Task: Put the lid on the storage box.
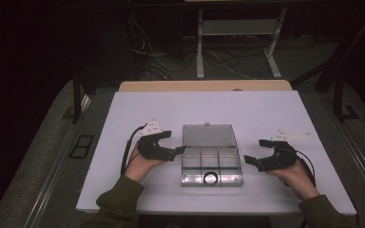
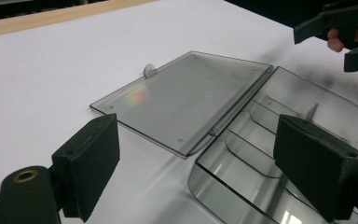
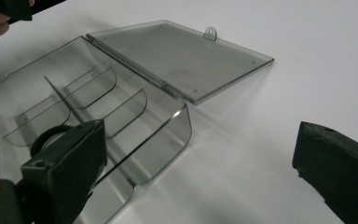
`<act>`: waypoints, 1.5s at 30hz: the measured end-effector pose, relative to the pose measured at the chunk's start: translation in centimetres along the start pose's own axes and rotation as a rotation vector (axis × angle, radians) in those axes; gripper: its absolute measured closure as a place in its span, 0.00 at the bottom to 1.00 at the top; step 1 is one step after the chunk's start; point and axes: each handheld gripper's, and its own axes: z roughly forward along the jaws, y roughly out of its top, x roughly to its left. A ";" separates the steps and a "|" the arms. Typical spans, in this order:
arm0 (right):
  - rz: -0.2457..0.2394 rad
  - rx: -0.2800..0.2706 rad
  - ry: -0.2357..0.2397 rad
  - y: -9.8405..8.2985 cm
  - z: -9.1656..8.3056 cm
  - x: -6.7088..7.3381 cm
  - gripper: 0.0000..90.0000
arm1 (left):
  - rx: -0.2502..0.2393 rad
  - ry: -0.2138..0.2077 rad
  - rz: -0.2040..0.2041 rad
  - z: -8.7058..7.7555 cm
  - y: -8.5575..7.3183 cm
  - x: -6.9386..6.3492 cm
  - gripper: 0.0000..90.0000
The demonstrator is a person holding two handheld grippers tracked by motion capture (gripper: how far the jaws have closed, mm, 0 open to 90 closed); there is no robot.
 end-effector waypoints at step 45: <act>0.020 0.077 -0.032 4.3 6.5 -4.4 0.71 | 0.145 0.127 -0.049 5.1 0.5 4.3 0.85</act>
